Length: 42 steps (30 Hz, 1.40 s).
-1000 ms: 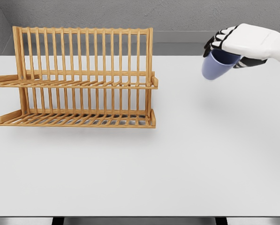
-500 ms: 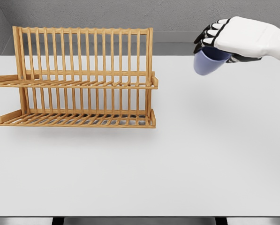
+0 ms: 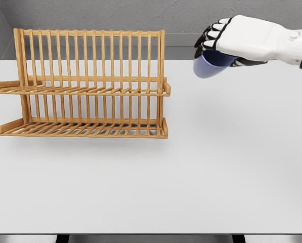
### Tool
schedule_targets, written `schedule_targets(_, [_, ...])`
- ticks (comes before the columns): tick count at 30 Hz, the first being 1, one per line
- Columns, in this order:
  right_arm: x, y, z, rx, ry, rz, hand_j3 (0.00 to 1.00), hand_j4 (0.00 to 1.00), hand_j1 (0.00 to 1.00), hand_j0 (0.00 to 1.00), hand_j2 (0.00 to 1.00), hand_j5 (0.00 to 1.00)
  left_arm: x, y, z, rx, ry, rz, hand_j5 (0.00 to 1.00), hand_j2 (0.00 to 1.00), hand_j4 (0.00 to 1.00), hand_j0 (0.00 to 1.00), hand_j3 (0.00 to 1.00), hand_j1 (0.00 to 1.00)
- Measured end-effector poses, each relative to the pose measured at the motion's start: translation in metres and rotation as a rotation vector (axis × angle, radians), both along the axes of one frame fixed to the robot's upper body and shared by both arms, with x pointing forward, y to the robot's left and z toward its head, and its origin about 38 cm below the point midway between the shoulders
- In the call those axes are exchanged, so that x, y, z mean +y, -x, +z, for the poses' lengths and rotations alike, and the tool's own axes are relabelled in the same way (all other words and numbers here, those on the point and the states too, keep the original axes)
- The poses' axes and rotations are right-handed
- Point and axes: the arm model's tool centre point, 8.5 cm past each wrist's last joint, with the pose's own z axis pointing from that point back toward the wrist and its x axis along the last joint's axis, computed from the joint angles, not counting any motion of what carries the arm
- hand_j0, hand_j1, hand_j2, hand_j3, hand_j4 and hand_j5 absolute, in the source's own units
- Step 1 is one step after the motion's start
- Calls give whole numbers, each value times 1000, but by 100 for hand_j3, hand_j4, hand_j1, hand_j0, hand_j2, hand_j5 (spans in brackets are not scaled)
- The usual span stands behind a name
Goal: Right arm put cup on second shelf
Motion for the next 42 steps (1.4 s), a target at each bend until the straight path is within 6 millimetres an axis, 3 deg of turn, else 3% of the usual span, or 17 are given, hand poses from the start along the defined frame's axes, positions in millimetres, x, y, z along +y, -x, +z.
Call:
schedule_targets(21, [54, -1, 14, -34, -82, 128, 64, 64, 64, 64, 64, 64, 0, 0, 0, 0, 0, 0, 100, 100, 100, 100, 100, 100])
schedule_targets(33, [88, 1, 2, 1, -108, 198, 64, 64, 64, 64, 64, 64, 0, 0, 0, 0, 0, 0, 100, 100, 100, 100, 100, 100])
schedule_targets(42, [96, 2, -13, 36, -87, 211, 64, 64, 64, 64, 64, 64, 0, 0, 0, 0, 0, 0, 100, 100, 100, 100, 100, 100])
